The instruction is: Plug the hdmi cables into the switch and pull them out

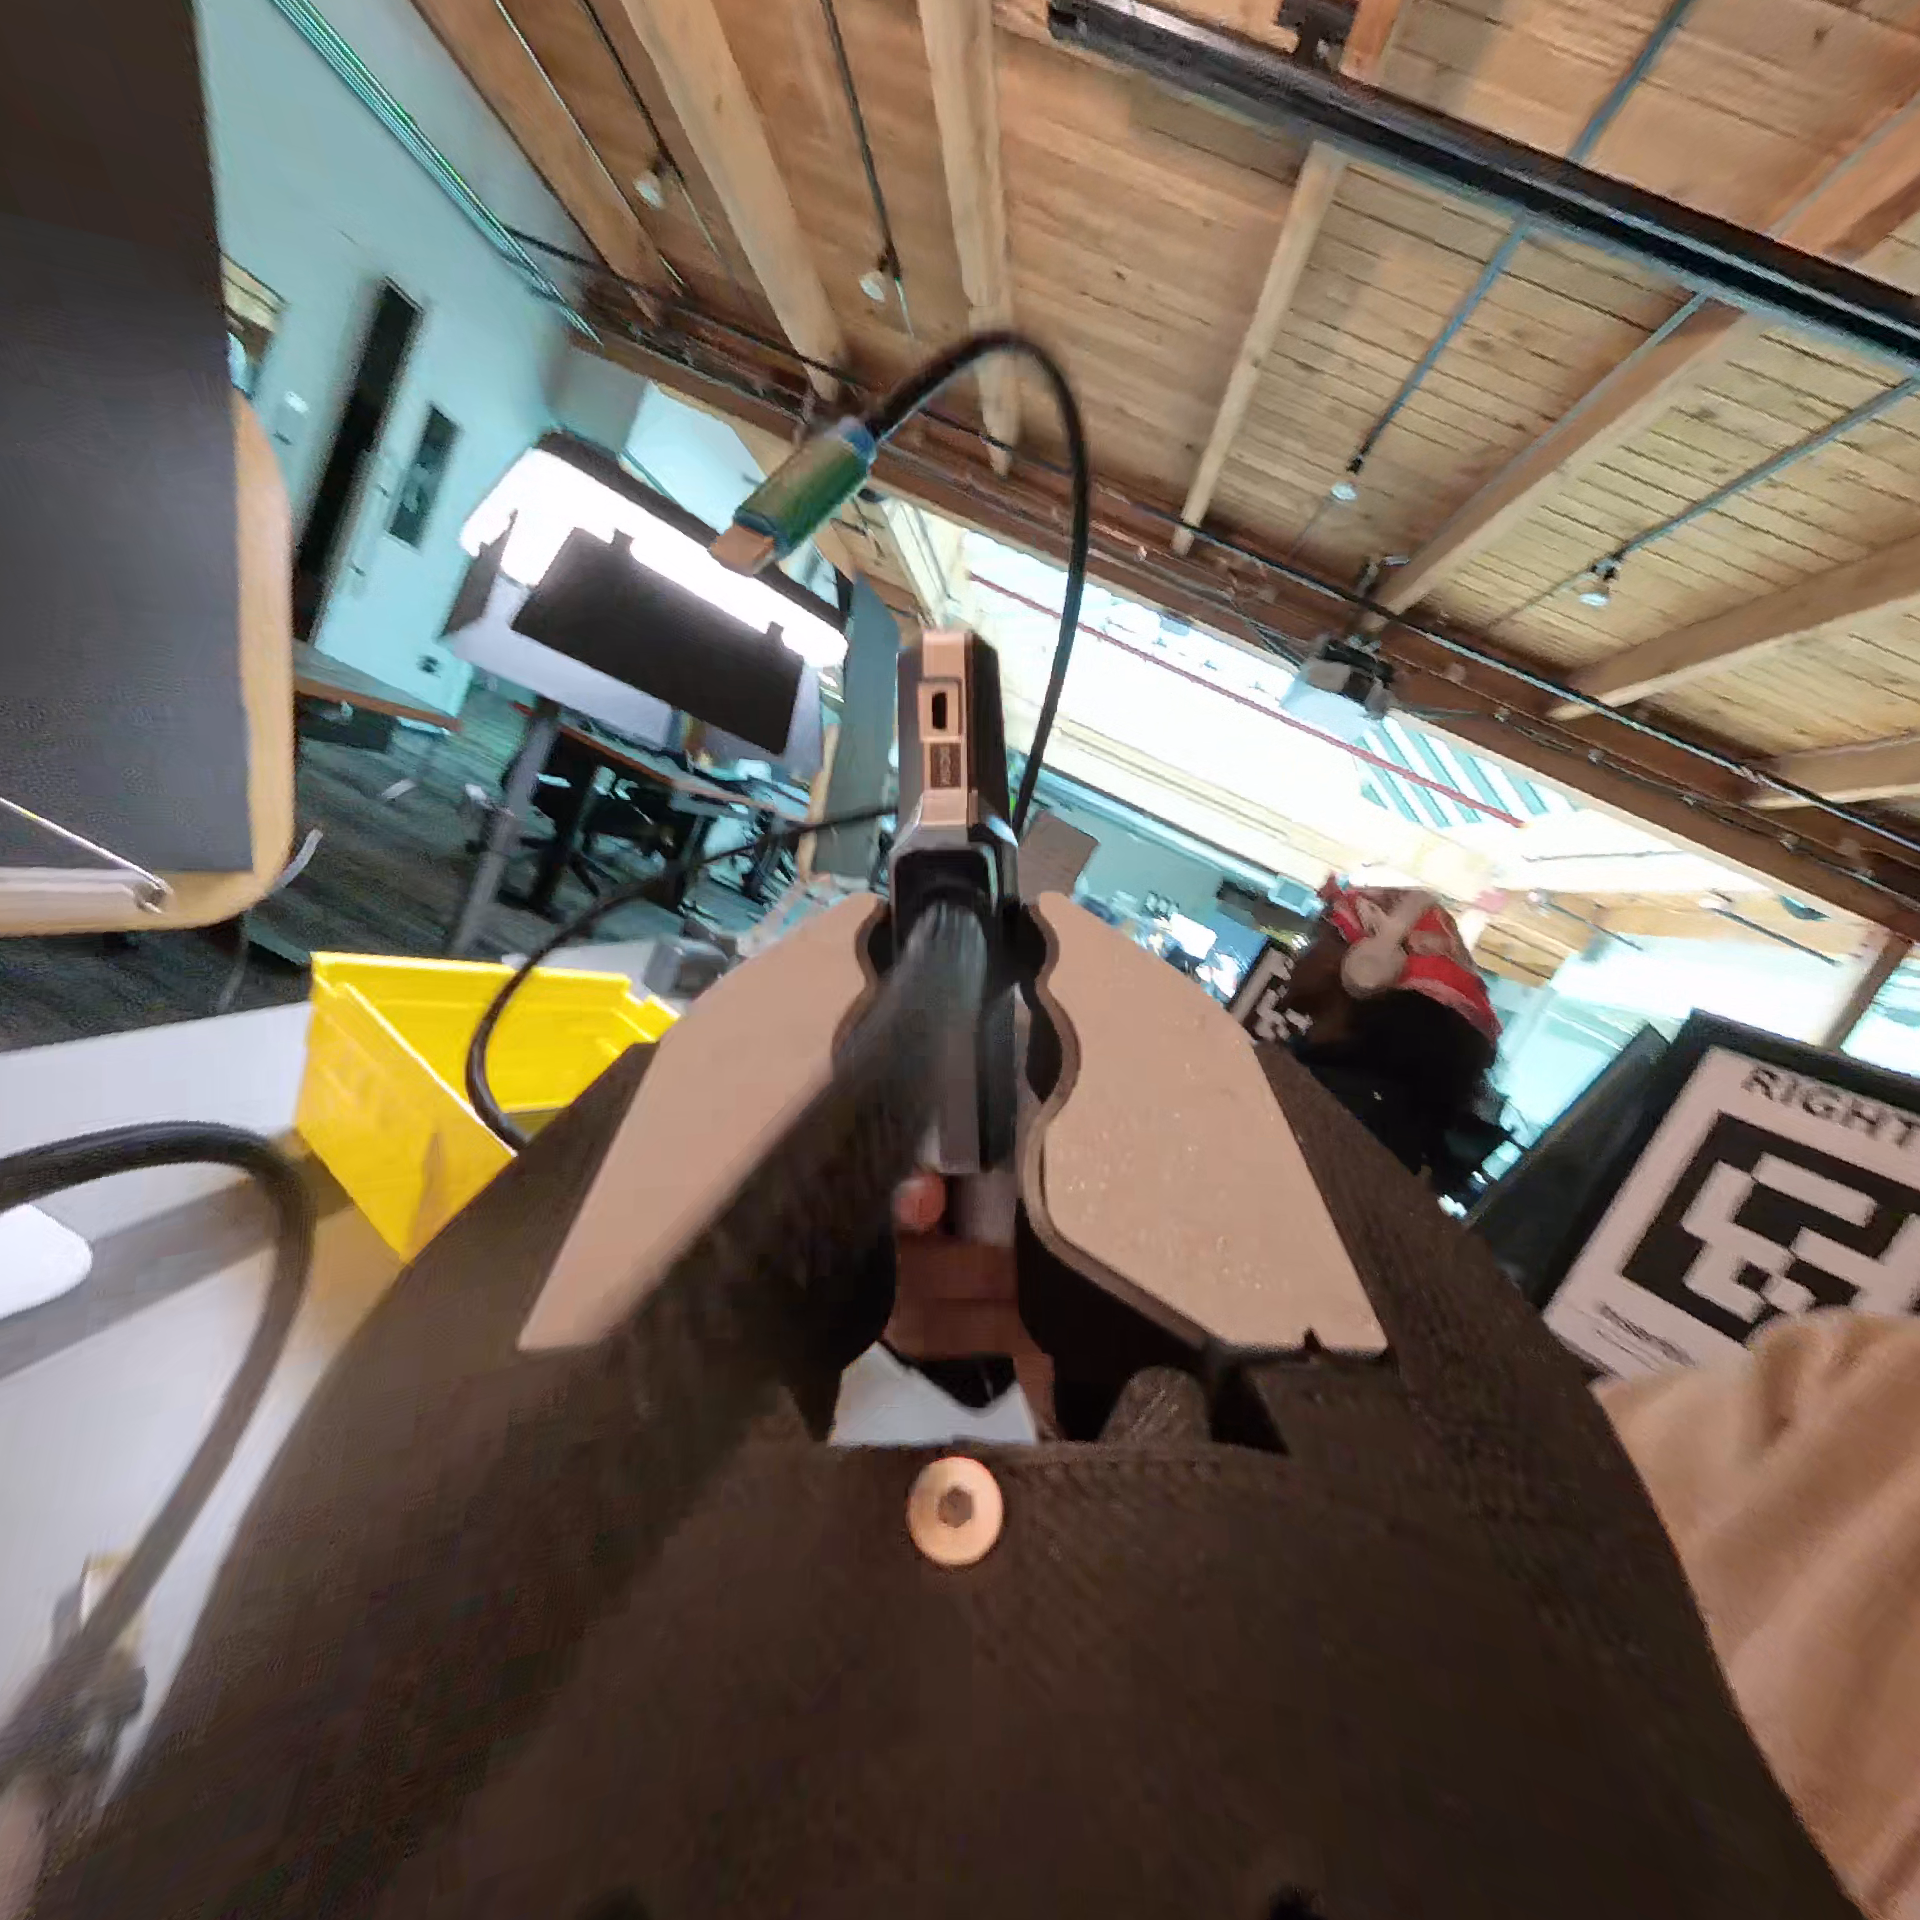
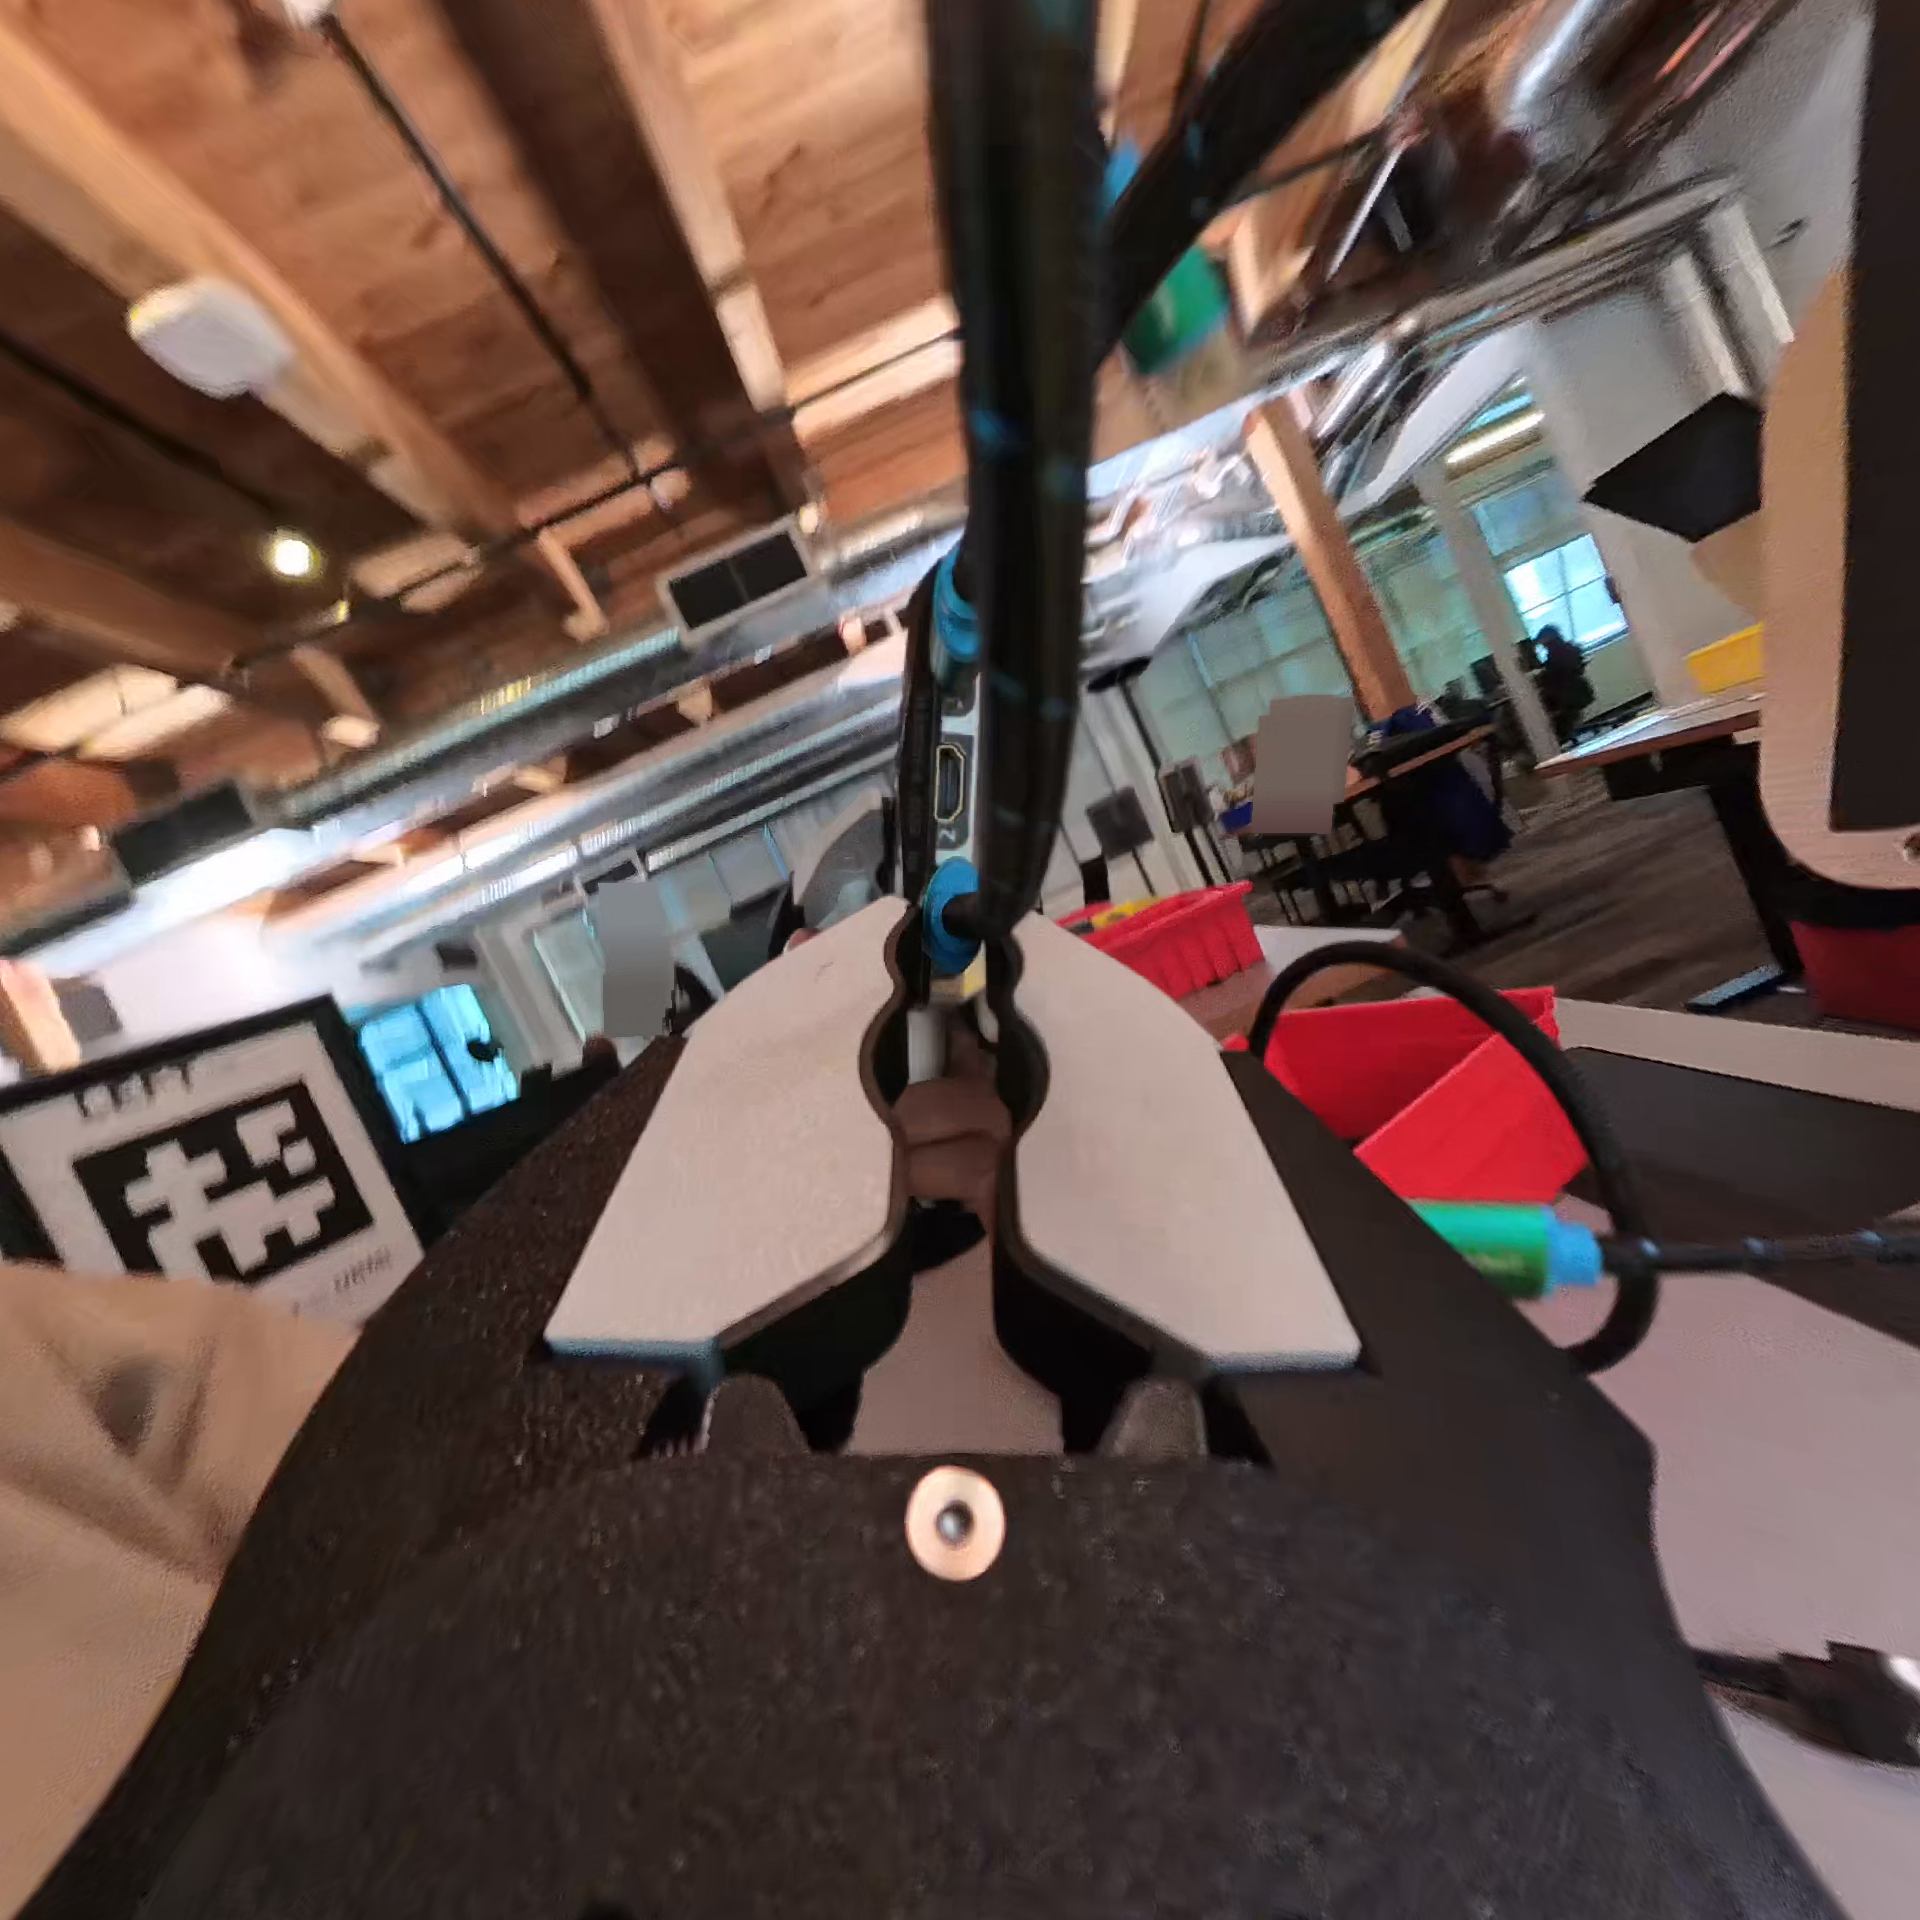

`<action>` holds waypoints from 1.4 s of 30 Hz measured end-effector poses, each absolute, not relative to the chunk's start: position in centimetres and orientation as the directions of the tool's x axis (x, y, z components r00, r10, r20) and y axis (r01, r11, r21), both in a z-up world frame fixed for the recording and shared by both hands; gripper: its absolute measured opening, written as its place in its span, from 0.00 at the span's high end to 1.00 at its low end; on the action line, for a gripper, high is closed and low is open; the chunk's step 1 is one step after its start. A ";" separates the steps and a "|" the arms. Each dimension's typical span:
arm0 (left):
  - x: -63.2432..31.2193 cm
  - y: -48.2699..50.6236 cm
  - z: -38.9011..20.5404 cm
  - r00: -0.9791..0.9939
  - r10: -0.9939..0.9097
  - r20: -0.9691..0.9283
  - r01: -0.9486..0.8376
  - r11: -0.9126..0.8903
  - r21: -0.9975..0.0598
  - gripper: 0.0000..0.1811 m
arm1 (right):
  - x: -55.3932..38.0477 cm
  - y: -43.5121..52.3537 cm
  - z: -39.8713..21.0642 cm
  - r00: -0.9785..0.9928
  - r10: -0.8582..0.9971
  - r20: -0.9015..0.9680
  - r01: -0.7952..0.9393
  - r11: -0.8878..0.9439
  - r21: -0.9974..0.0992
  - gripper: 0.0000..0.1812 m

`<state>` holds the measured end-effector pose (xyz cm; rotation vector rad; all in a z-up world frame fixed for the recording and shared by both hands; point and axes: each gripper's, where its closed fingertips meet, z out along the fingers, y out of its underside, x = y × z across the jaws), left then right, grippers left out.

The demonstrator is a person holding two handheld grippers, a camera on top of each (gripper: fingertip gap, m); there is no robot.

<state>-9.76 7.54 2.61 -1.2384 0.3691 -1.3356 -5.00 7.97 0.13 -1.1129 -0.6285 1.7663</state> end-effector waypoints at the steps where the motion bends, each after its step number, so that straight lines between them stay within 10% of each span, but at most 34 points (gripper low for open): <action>1: -9.5 7.2 2.0 0.273 -0.865 0.422 0.496 -0.249 -0.832 0.87 | -4.7 7.8 0.0 -0.156 0.915 -0.373 -0.402 -0.404 -0.822 0.94; 42: -6.3 4.5 -3.0 0.268 -0.940 0.210 0.272 -0.135 -0.953 0.89 | -5.7 4.4 -4.2 -0.161 0.981 -0.113 -0.123 -0.134 -0.983 0.94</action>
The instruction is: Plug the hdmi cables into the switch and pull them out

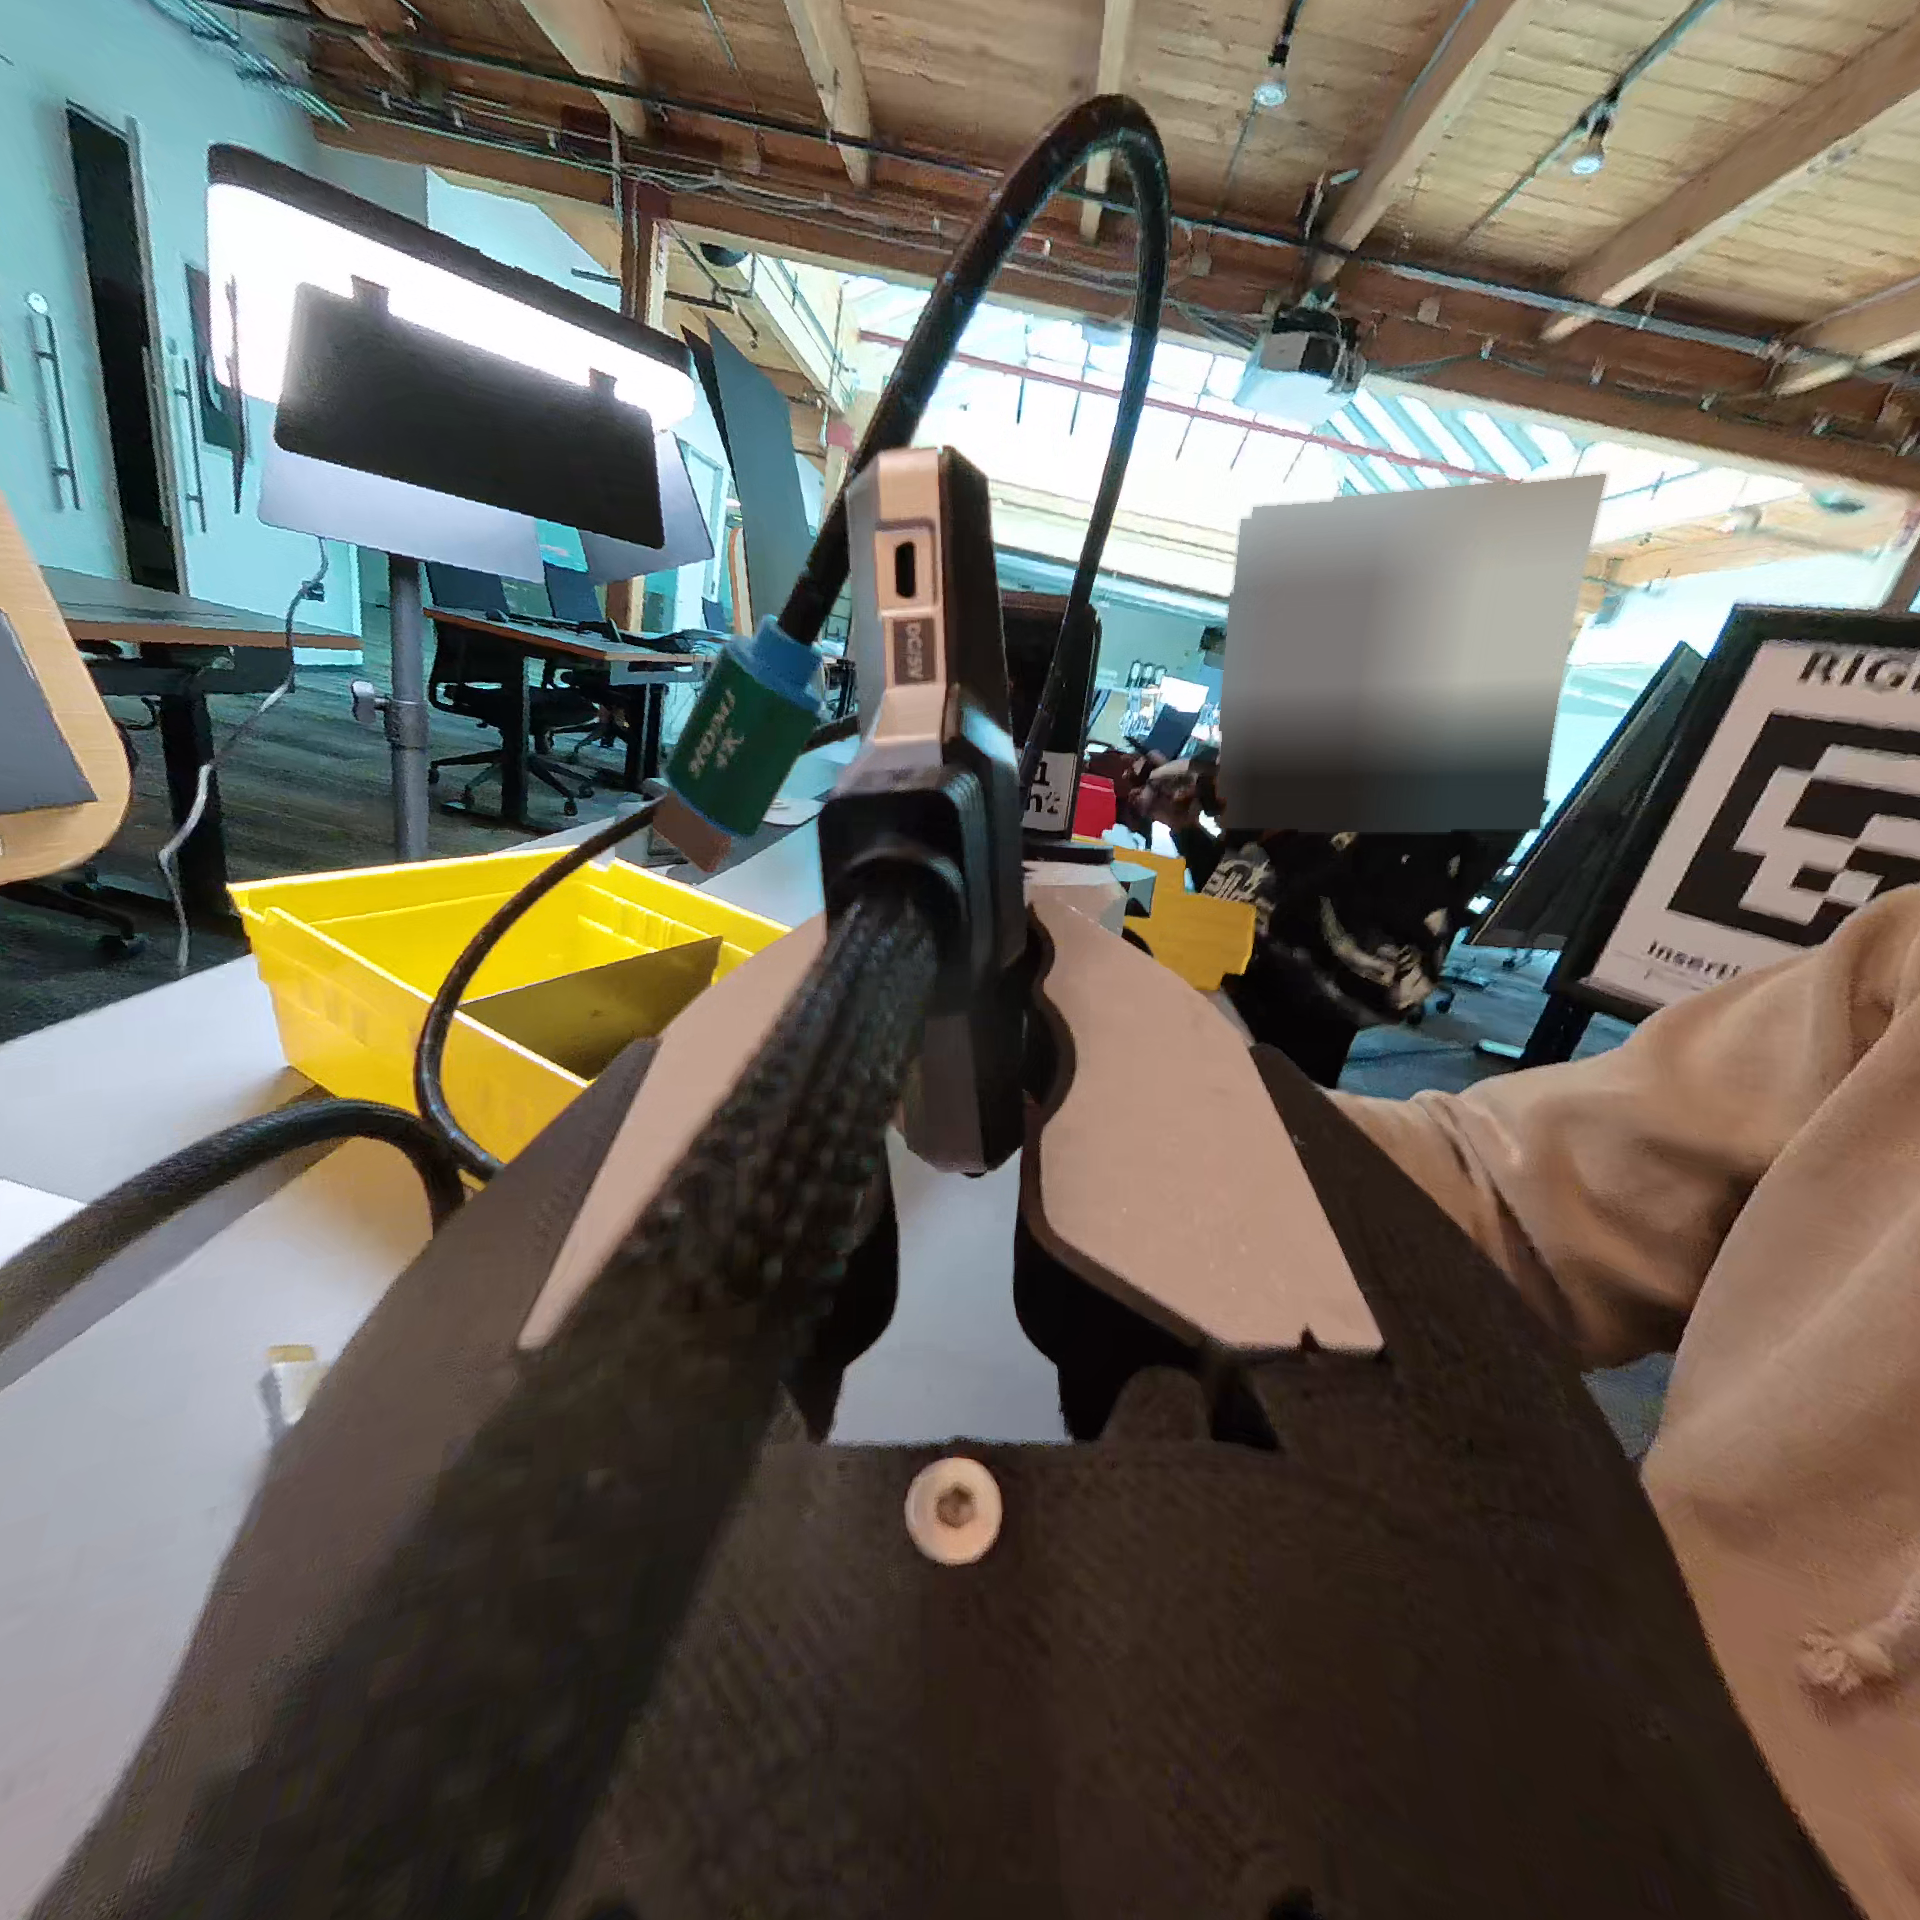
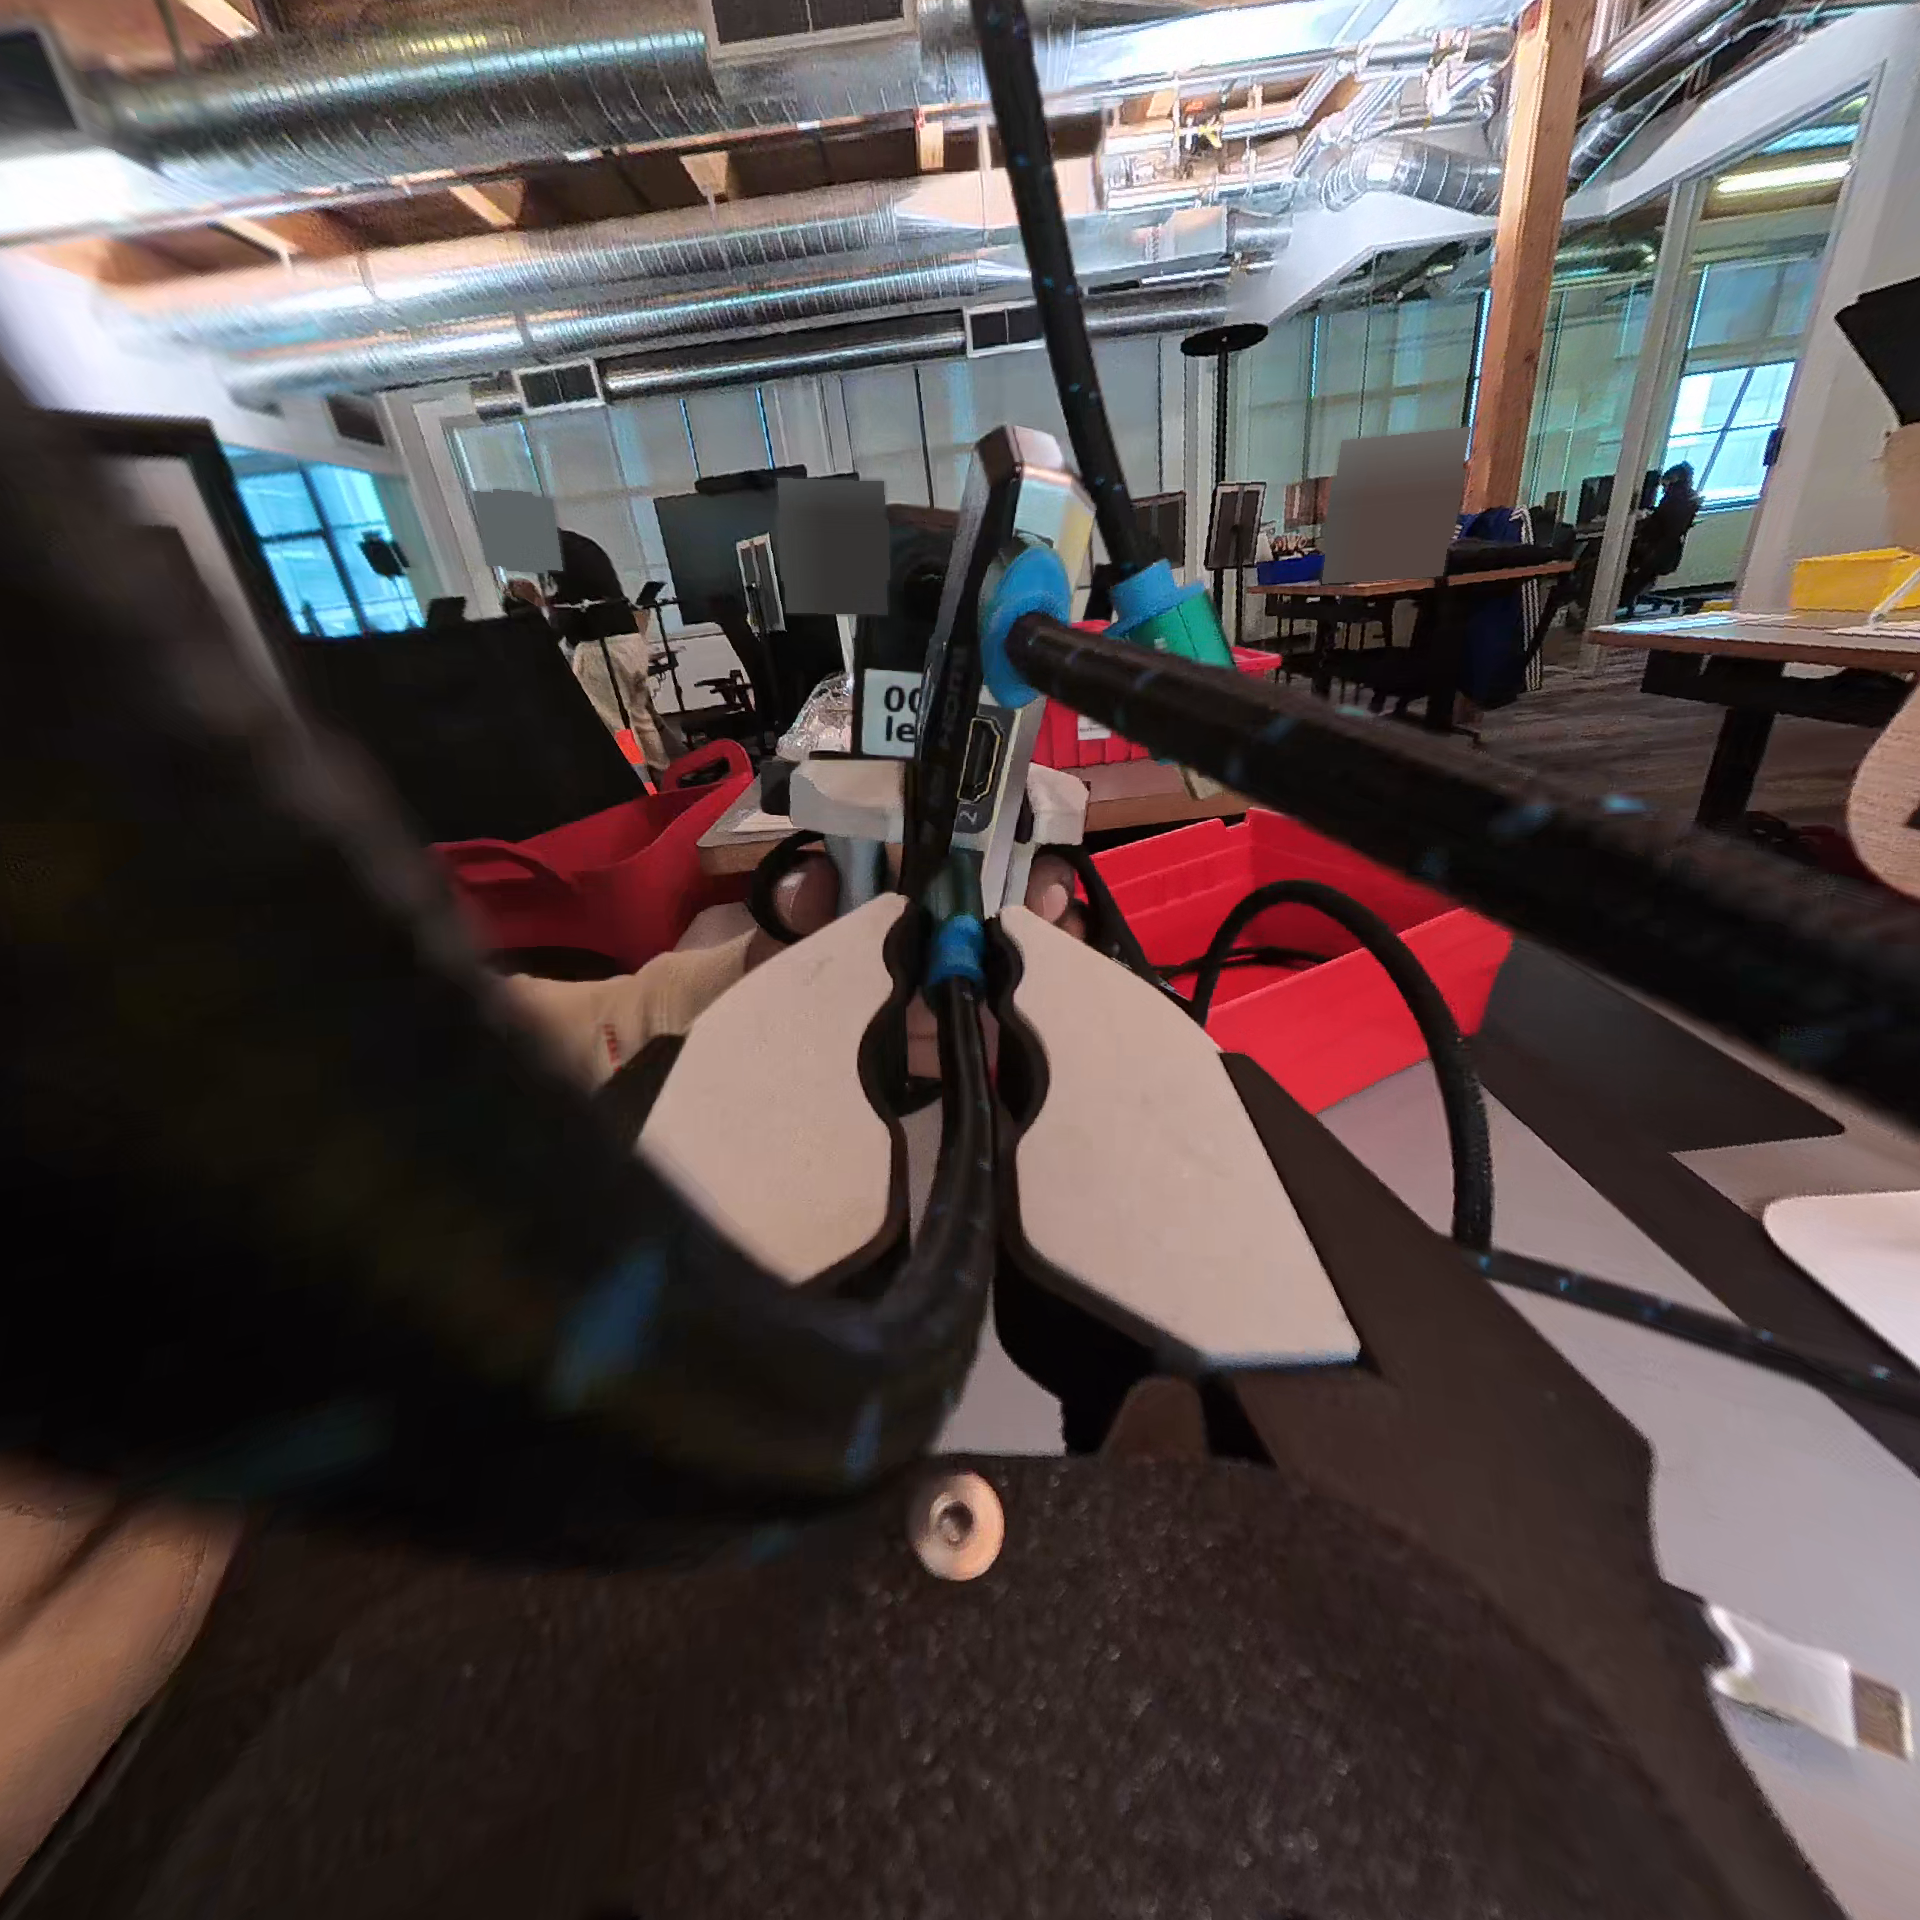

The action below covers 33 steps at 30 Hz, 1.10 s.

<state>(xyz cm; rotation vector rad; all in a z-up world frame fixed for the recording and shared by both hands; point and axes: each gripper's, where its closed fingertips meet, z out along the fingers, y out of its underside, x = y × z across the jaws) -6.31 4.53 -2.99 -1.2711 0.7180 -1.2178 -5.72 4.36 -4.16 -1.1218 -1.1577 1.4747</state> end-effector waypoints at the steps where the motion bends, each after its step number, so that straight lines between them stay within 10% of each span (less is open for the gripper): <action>1: -6.4 4.4 -3.0 0.277 -0.943 0.183 0.261 -0.109 -0.959 0.89 | -5.8 4.3 -4.2 -0.157 0.982 -0.108 -0.124 -0.128 -0.984 0.94; 33: -5.0 4.7 -2.8 0.264 -0.950 0.166 0.299 -0.083 -0.951 0.89 | -4.5 4.6 -3.6 -0.181 0.982 -0.049 -0.190 -0.083 -0.978 0.94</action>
